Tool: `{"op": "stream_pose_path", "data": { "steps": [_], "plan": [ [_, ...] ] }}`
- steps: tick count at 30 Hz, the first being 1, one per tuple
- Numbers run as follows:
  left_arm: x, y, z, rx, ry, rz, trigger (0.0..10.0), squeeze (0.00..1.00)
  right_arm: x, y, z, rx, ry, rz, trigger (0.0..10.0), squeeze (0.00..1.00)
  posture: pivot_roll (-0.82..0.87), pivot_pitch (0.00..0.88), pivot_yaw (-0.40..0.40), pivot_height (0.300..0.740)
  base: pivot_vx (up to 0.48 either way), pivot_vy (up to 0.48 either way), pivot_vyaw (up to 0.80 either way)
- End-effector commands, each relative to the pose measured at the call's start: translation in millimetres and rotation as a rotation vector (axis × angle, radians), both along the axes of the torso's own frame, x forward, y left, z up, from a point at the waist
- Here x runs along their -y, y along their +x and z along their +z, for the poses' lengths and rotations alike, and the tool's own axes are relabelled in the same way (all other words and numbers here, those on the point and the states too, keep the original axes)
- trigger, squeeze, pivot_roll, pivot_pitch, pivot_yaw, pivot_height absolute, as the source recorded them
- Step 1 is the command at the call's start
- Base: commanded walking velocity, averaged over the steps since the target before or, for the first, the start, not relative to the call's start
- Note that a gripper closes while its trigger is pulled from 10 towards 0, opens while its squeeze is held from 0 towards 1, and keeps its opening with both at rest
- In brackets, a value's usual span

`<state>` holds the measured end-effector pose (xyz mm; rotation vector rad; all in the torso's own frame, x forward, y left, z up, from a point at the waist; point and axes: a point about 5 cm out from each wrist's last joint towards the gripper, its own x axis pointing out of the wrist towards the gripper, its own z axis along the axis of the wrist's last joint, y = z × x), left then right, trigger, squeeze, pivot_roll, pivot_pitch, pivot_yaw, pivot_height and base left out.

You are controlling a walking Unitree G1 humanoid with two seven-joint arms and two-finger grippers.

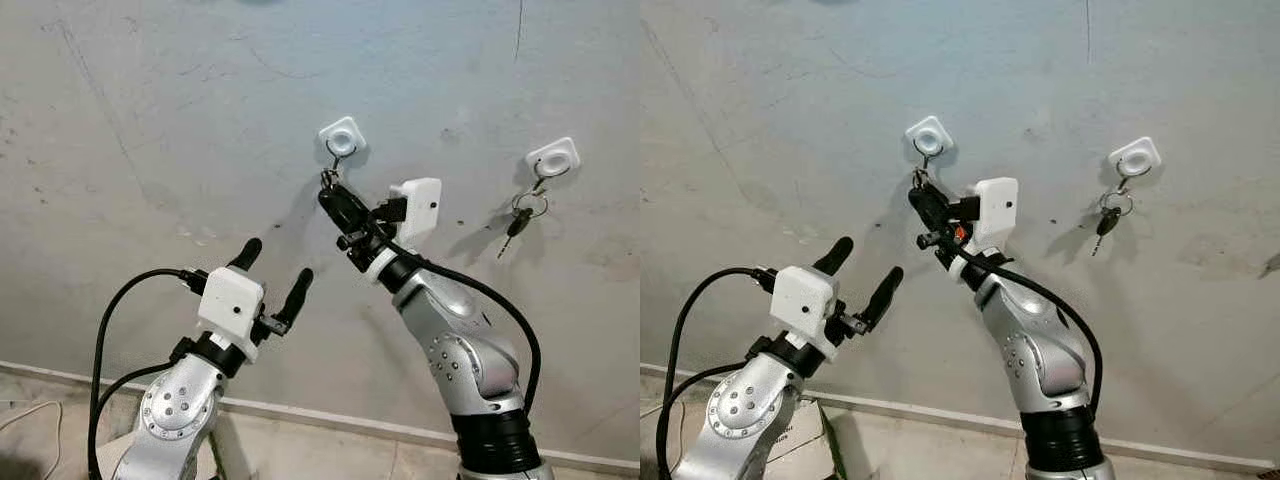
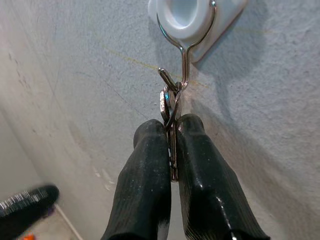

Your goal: Hang keys on a hook

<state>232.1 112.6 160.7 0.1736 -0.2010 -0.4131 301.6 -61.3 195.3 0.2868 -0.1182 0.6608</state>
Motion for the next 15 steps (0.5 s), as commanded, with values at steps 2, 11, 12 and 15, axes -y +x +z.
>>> {"op": "stream_pose_path", "data": {
  "steps": [2,11,12,15],
  "plan": [
    [-1.8,3.9,2.2,0.029,0.018,0.032,10.0,0.0,-2.4,-0.7,-26.2,-0.108,-0.058,-0.004,10.0,0.0,0.13,0.028,0.029,0.74,0.0,0.0,0.0],
    [-1.9,7.2,5.6,0.07,0.006,0.048,10.0,0.0,-4.1,0.8,-28.7,-0.101,-0.066,-0.002,10.0,1.0,0.13,0.023,0.028,0.74,0.0,0.0,0.0],
    [-1.9,7.2,5.6,0.07,0.006,0.048,10.0,0.0,-4.1,0.8,-28.7,-0.101,-0.066,-0.002,10.0,1.0,0.13,0.023,0.028,0.74,0.0,0.0,0.0],
    [0.6,7.5,5.7,0.074,0.006,0.042,10.0,0.0,-4.5,1.0,-28.9,-0.098,-0.067,-0.002,10.0,1.0,0.13,0.022,0.029,0.74,0.0,0.0,0.0]
  ]
}}
